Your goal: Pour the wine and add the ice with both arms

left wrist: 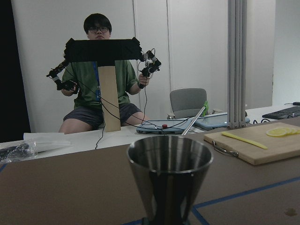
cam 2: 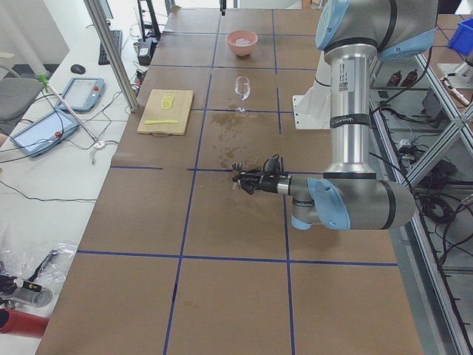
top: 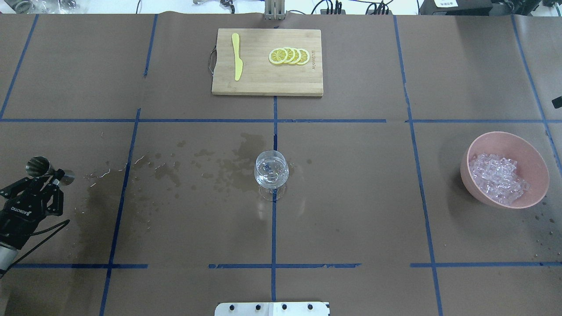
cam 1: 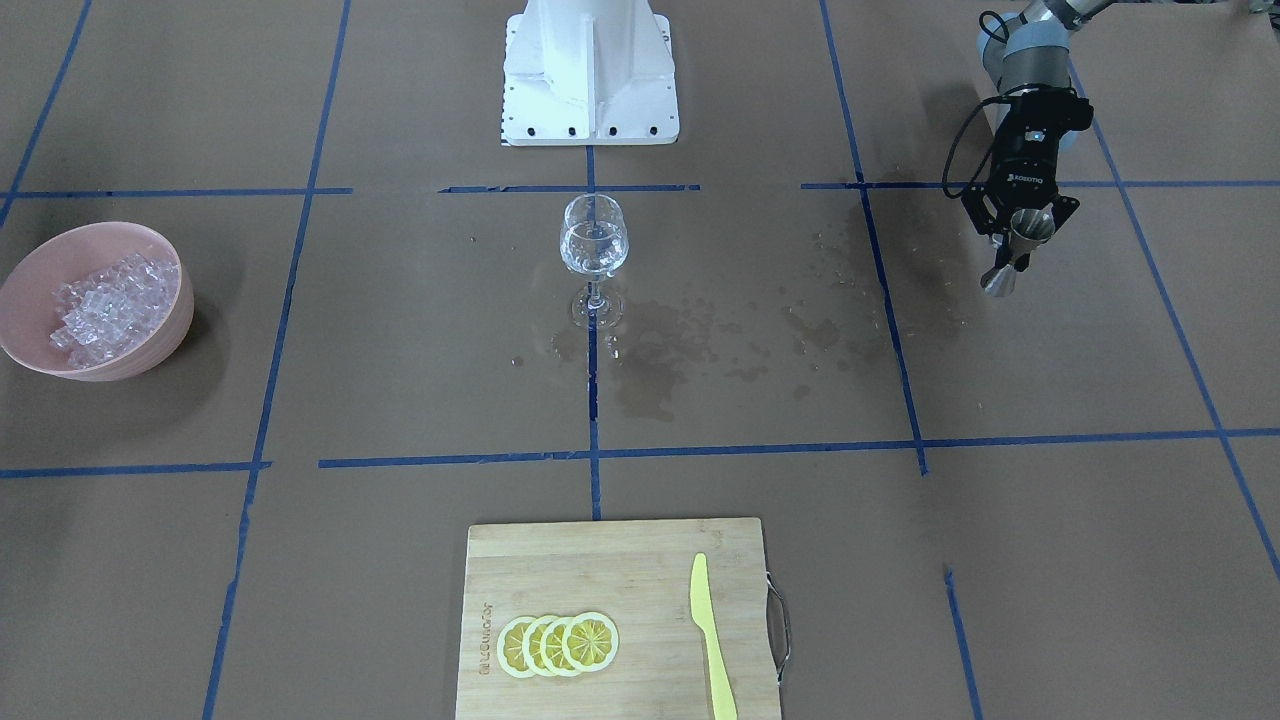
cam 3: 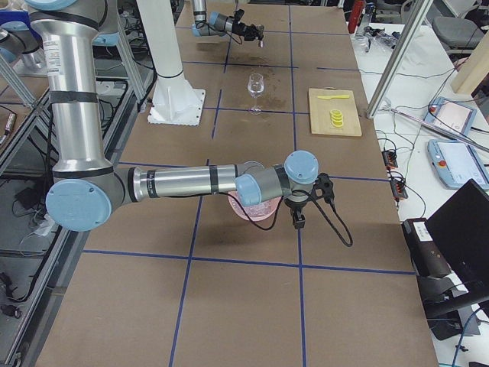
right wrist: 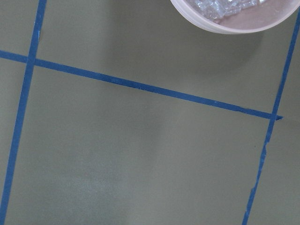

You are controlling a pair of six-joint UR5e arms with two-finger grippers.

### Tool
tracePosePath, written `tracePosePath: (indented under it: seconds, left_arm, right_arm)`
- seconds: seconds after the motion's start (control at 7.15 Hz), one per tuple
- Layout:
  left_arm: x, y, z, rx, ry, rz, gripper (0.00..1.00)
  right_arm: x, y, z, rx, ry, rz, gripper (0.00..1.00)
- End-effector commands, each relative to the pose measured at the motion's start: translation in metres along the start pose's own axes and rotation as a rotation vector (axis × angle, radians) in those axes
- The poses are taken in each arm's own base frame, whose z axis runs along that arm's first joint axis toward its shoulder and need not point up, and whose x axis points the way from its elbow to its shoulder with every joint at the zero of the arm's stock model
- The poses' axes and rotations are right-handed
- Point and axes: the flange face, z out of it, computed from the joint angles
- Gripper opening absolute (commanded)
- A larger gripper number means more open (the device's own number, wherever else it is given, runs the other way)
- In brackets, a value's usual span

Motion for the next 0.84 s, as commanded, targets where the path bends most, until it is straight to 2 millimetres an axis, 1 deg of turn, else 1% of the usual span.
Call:
tracePosePath:
  seconds: [0.0, 0.14, 0.42, 0.56, 0.7]
  left_arm:
    - [0.010, -0.003, 0.003, -0.029, -0.018, 0.075, 0.00]
    - [0.012, -0.007, -0.001, -0.010, 0.003, -0.161, 0.00]
    - [0.027, 0.005, -0.016, -0.050, 0.049, -0.350, 0.00]
    - [0.029, 0.008, -0.018, -0.053, 0.040, -0.346, 0.00]
    - [0.028, 0.014, -0.020, -0.036, -0.015, -0.290, 0.00]
  right_arm:
    - [-0.001, 0.007, -0.001, 0.000, 0.000, 0.001, 1.00]
    - [0.000, 0.008, 0.000, -0.002, 0.000, 0.003, 1.00]
    - [0.000, 0.008, 0.000, -0.002, 0.000, 0.002, 1.00]
    - [0.000, 0.007, -0.001, -0.002, 0.000, 0.002, 1.00]
    - [-0.001, 0.007, -0.001, 0.000, 0.000, 0.001, 1.00]
